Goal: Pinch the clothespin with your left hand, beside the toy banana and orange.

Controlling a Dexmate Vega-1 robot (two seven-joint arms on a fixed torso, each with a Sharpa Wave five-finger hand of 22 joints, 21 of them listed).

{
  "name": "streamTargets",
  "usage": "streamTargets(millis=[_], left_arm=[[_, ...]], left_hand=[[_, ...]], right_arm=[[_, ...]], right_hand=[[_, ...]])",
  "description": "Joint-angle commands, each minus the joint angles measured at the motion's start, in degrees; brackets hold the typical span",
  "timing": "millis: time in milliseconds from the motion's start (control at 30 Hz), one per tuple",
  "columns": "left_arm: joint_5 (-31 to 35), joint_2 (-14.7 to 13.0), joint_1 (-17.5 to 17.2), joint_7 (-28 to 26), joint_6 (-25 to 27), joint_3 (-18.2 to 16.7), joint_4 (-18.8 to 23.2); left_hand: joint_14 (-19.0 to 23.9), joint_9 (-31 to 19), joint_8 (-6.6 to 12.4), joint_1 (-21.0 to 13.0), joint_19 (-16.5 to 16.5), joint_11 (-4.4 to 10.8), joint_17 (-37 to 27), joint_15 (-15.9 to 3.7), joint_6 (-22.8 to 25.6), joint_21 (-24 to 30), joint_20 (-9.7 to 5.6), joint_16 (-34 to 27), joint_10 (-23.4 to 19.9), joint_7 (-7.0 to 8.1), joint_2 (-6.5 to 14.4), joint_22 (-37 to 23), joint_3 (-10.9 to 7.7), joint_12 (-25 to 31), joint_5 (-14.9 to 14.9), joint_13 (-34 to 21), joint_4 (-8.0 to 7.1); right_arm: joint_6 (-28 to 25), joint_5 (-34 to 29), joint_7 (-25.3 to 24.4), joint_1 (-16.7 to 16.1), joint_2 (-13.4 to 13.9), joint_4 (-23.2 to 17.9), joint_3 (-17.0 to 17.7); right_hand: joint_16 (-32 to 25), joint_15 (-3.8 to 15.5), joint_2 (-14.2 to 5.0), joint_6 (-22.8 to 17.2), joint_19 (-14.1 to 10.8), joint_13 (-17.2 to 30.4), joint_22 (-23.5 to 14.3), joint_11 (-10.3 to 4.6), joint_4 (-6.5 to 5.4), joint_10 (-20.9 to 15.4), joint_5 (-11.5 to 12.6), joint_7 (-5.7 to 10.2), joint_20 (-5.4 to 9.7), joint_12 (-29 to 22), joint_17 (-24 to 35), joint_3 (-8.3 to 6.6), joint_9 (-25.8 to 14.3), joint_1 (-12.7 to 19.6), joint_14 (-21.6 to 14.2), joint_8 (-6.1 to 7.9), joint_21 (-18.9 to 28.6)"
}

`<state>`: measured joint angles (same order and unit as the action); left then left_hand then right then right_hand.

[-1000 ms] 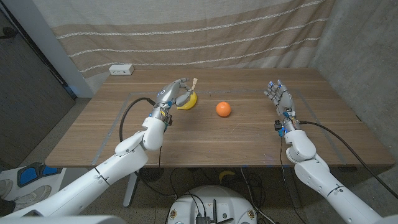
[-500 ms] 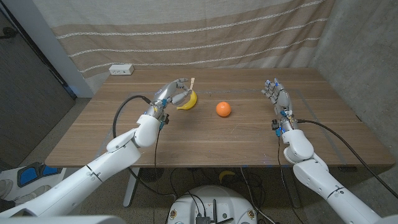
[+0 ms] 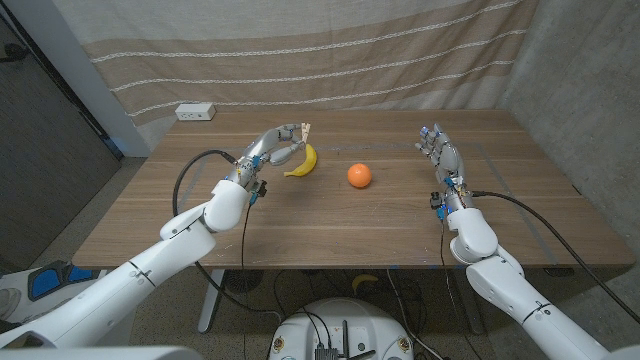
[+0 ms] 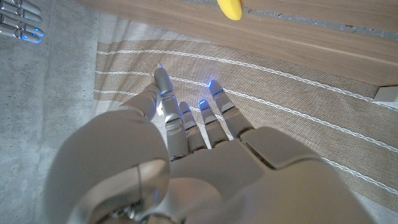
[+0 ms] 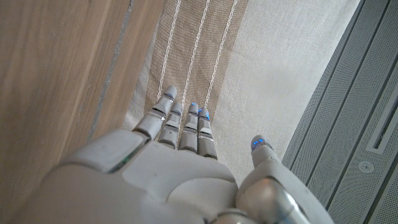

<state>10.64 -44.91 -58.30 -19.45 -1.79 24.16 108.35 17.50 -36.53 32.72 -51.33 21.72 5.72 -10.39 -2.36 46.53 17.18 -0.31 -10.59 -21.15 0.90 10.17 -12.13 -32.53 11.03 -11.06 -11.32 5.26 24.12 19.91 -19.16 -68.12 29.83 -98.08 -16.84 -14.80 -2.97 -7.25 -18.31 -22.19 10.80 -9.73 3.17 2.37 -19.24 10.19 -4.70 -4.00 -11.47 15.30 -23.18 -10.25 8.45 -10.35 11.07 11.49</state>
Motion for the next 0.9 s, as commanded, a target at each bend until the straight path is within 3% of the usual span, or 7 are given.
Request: streamTargets(millis=[33,500,600,667,700,800,900], left_arm=[[-2.87,-1.19,0.36,2.07,-6.07,-1.56,-2.85],[-5.2,-1.25,1.68,4.22,-15.97,-2.43,-9.88],[-6.26,-1.37,2.17,5.75,-18.65,-2.2,-11.8],[-5.74,-1.92,1.71,5.81,-19.09,-2.42,-12.27],[-5.87,-2.16,1.4,6.0,-19.03,-2.56,-12.48],[-8.39,-2.98,-0.38,7.32,-16.46,-3.47,-11.76],[-12.47,-3.13,-2.32,8.48,-14.11,-4.48,-11.11]], left_hand=[[-0.29,-0.56,0.66,0.29,0.25,-0.03,-0.14,-3.76,-0.1,0.41,0.19,0.03,0.04,0.14,0.23,-0.12,-0.54,0.0,-0.19,-0.11,0.15],[-0.27,-1.61,1.24,0.73,0.24,0.12,-0.23,-3.76,-0.88,0.6,0.18,-0.13,-0.07,1.05,0.36,-0.13,-0.62,0.12,-0.15,-0.12,0.04],[0.03,-1.28,1.47,0.23,0.38,0.06,-0.07,-3.51,-0.21,0.79,0.51,-0.27,-0.17,1.22,-0.47,-0.12,-0.19,0.19,0.33,-0.1,1.32],[-0.1,-0.49,0.24,1.42,0.26,-0.26,-0.3,-3.1,-2.07,0.9,0.84,-0.48,0.13,0.04,-0.78,-0.12,0.9,0.19,0.97,-0.1,1.12],[-0.06,0.94,-1.72,3.1,-0.03,-0.39,-0.2,-3.28,-4.11,0.98,1.09,-0.53,0.72,-1.34,-1.48,-0.11,2.12,0.16,1.22,-0.09,1.06],[-0.23,2.92,-4.8,4.69,-0.5,-0.91,-0.01,-2.72,-7.42,0.99,1.56,-0.4,1.53,-2.57,-1.76,-0.08,3.02,0.16,0.93,-0.06,1.44],[-0.11,3.67,-5.75,5.55,-1.07,-1.43,-0.08,-2.28,-8.03,0.85,2.14,-0.45,1.66,-3.35,-1.36,-0.07,3.03,0.24,0.76,-0.05,1.18]], right_arm=[[-1.39,-3.14,-3.04,-1.79,-0.83,-3.31,-0.64],[-5.77,-9.06,-8.86,-5.44,-2.46,-9.46,-1.83],[-5.89,-8.99,-9.1,-5.4,-2.83,-9.53,-1.87],[-6.16,-8.98,-8.7,-4.59,-3.04,-8.91,-2.29],[-6.18,-8.67,-8.3,-4.05,-3.22,-8.4,-2.56],[-6.21,-7.65,-6.72,-1.68,-3.65,-5.8,-3.36],[-4.55,-6.01,-4.9,1.21,-4.64,-1.79,-3.94]], right_hand=[[0.15,0.16,-0.76,-0.42,-0.43,0.23,-0.32,-0.02,0.32,-0.51,-0.19,0.26,0.06,0.16,0.26,-0.09,-0.24,-0.49,-0.17,0.02,-0.05],[0.18,0.22,-0.75,-0.43,-0.43,0.23,-0.32,-0.06,0.38,-0.59,-0.19,0.32,0.05,0.15,0.25,-0.1,-0.24,-0.53,-0.22,0.01,-0.05],[0.16,0.22,-0.75,-0.44,-0.45,0.23,-0.32,-0.06,0.38,-0.57,-0.19,0.38,0.06,0.16,0.25,-0.1,-0.24,-0.56,-0.28,0.01,-0.05],[0.15,0.18,-0.75,-0.46,-0.43,0.23,-0.32,-0.03,0.38,-0.66,-0.19,0.37,0.08,0.13,0.25,-0.1,-0.24,-0.57,-0.31,0.02,-0.06],[0.16,0.27,-0.76,-0.42,-0.43,0.23,-0.32,-0.06,0.37,-0.61,-0.19,0.36,0.1,0.15,0.26,-0.09,-0.24,-0.59,-0.29,0.0,-0.06],[0.15,0.18,-0.75,-0.46,-0.4,0.23,-0.32,0.03,0.4,-0.67,-0.19,0.38,0.08,0.13,0.25,-0.09,-0.24,-0.58,-0.35,0.01,-0.07],[0.16,0.19,-0.76,-0.49,-0.41,0.23,-0.32,0.04,0.38,-0.62,-0.19,0.38,0.09,0.16,0.26,-0.09,-0.24,-0.62,-0.33,0.02,-0.07]])
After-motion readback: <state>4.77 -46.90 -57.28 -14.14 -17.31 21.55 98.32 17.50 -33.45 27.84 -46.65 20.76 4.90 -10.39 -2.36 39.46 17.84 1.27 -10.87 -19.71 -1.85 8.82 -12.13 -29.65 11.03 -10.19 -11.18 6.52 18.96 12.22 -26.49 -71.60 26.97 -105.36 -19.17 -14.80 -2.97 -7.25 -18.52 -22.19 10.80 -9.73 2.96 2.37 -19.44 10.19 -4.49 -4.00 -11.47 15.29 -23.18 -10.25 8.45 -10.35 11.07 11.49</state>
